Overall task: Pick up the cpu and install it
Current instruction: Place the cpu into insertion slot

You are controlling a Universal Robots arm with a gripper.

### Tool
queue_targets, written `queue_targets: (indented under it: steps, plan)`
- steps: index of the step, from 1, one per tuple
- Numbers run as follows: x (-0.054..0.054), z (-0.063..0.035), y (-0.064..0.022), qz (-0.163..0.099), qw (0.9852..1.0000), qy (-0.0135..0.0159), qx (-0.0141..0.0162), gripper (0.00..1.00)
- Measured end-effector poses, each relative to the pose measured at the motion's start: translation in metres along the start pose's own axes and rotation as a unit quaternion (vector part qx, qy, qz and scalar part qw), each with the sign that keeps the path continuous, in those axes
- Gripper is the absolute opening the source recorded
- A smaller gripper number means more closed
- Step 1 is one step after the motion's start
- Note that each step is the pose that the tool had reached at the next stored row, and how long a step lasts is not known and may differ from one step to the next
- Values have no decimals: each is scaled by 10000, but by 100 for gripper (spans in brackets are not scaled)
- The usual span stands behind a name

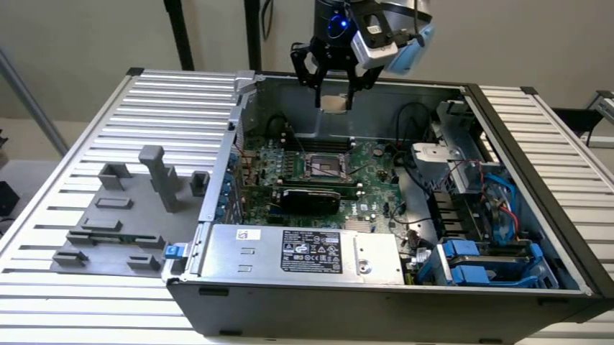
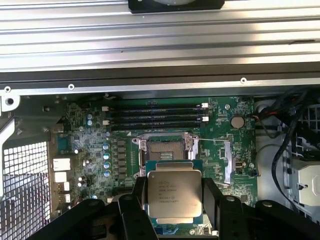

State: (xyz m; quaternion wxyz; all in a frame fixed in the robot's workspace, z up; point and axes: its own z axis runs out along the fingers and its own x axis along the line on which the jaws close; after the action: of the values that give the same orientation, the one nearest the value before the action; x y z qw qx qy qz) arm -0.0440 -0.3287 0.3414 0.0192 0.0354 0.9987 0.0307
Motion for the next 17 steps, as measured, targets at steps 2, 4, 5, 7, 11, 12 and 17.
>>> queue_targets:
  steps: [2, 4, 5, 7, 11, 12, 17]
  plan:
    - [0, 0, 0, 0, 10000, 0, 0, 55]
    - [0, 0, 0, 0, 10000, 0, 0, 55]
    - [0, 0, 0, 35, 10000, -1, -3, 55]
    - [0, 0, 0, 283, 9996, -18, 5, 55]
    - [0, 3, 0, 888, 9960, -56, 27, 55]
    - [0, 4, 0, 1162, 9932, -73, 38, 55]
    - [1, 7, 0, 1584, 9873, -100, 53, 55]
